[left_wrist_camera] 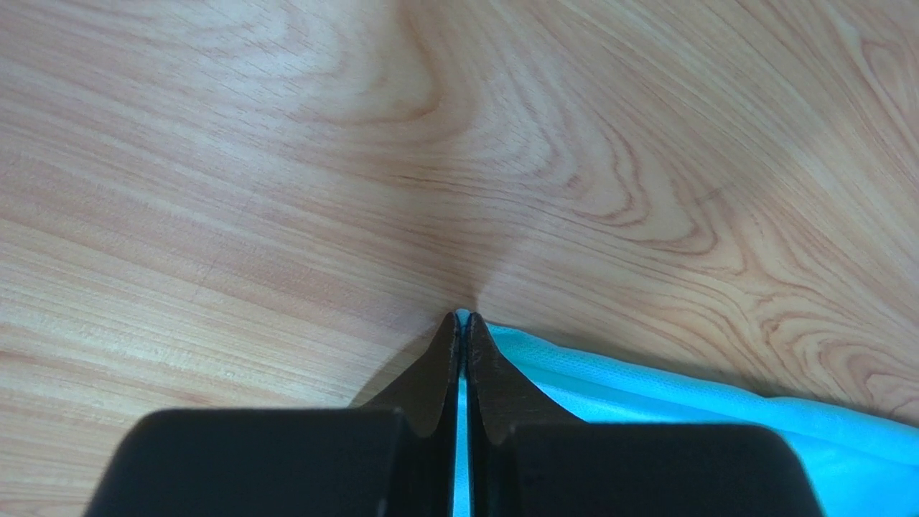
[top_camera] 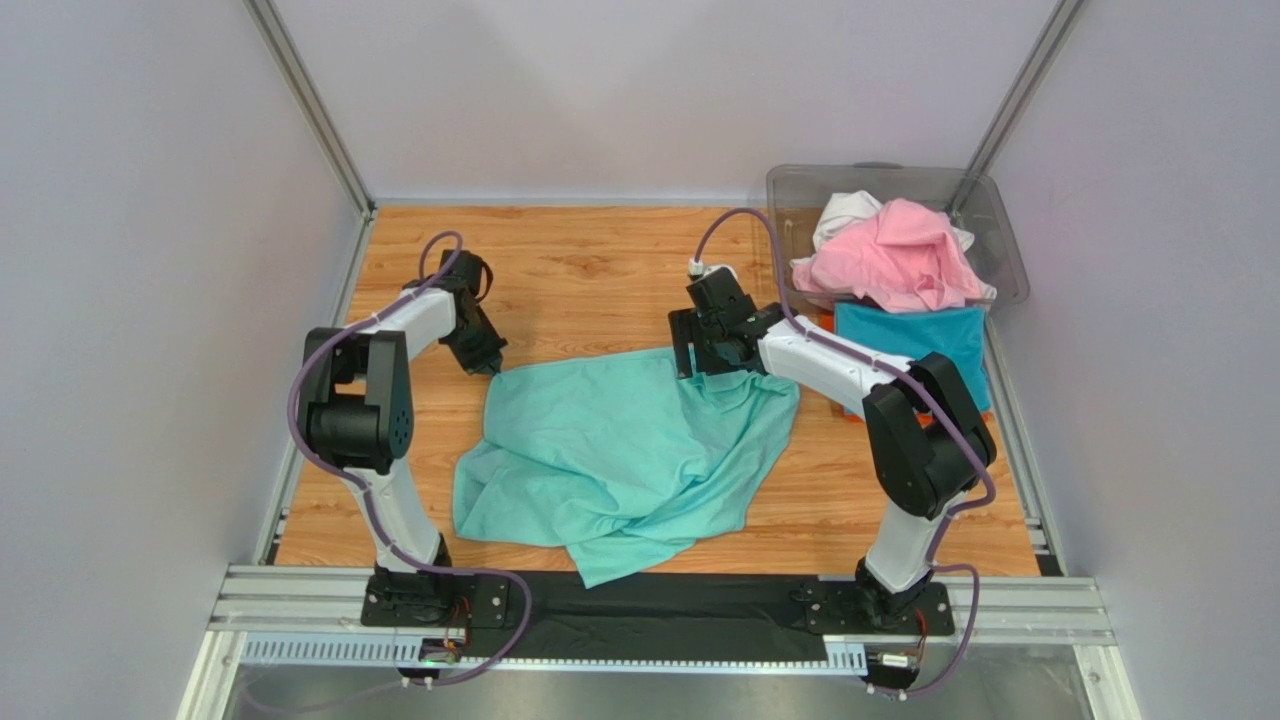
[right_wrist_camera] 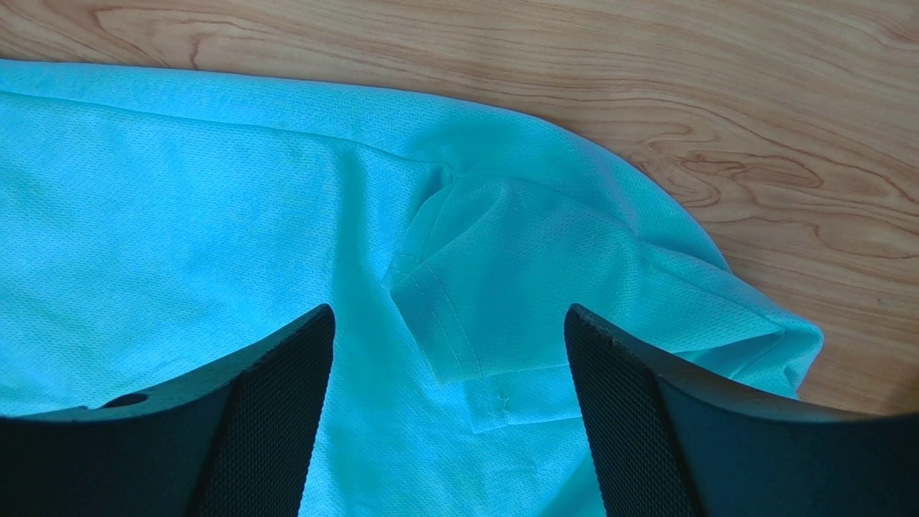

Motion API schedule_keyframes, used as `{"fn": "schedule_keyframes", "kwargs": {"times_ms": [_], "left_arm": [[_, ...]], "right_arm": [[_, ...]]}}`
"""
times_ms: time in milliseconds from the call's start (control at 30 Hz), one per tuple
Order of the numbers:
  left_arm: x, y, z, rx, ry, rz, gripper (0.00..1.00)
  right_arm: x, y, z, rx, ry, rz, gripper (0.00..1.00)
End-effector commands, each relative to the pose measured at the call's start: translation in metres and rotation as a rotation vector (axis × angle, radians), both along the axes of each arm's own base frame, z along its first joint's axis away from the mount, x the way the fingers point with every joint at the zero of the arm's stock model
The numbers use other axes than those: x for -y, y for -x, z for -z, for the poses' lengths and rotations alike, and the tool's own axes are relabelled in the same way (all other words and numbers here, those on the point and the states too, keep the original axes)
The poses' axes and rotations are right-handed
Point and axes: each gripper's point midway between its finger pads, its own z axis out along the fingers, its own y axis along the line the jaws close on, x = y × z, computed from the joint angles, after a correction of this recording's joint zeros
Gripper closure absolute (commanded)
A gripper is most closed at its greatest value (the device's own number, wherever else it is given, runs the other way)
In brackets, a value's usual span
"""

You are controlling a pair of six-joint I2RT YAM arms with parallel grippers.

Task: Fold and stack the t-shirts
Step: Flatten the tshirt out

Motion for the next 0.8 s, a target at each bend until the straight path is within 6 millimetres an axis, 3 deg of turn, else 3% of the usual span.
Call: {"fn": "schedule_keyframes", "kwargs": {"times_ms": [0, 133, 233, 333, 367, 433, 467, 533, 600, 633, 667, 733, 767], "left_arm": [[-0.002, 0.006, 0.014, -0.043, -0.005, 0.023, 1.00], [-0.001, 0.009, 0.008, -0.010, 0.001, 0.038, 1.00], [-0.002, 0.011, 0.002, 0.013, -0.004, 0.046, 1.00], [-0.002, 0.012, -0.003, 0.029, -0.003, 0.050, 1.00], [-0.002, 0.011, -0.007, 0.041, -0.003, 0.050, 1.00], [-0.002, 0.012, -0.009, 0.045, -0.005, 0.053, 1.00], [-0.002, 0.011, -0.015, 0.065, -0.005, 0.053, 1.00], [-0.001, 0.013, -0.020, 0.085, 0.001, 0.051, 1.00], [-0.003, 0.016, -0.038, 0.133, 0.000, 0.030, 1.00], [-0.003, 0.018, -0.046, 0.153, 0.003, 0.021, 1.00], [-0.002, 0.017, -0.067, 0.218, 0.010, 0.011, 1.00], [-0.001, 0.024, -0.087, 0.276, 0.019, 0.013, 1.00], [-0.001, 0.028, -0.115, 0.358, 0.027, 0.006, 1.00]], "right_arm": [[-0.002, -0.008, -0.002, 0.027, 0.014, 0.000, 0.22], [-0.004, -0.015, 0.000, 0.033, 0.024, 0.006, 0.26], [-0.005, -0.020, 0.004, 0.031, 0.034, 0.016, 0.35], [-0.002, -0.023, 0.009, 0.034, 0.052, 0.042, 0.56], [0.003, -0.024, 0.009, 0.038, 0.074, 0.065, 0.74], [0.010, -0.022, 0.008, 0.046, 0.093, 0.103, 0.90], [0.016, -0.024, -0.003, 0.080, 0.095, 0.127, 0.99], [0.021, -0.022, -0.022, 0.122, 0.081, 0.131, 1.00], [0.023, -0.019, -0.040, 0.156, 0.062, 0.126, 1.00], [0.024, -0.016, -0.061, 0.196, 0.036, 0.123, 1.00], [0.025, -0.013, -0.072, 0.212, 0.028, 0.114, 1.00], [0.030, -0.005, -0.104, 0.263, -0.010, 0.107, 1.00], [0.032, -0.001, -0.114, 0.277, -0.015, 0.092, 1.00]]}}
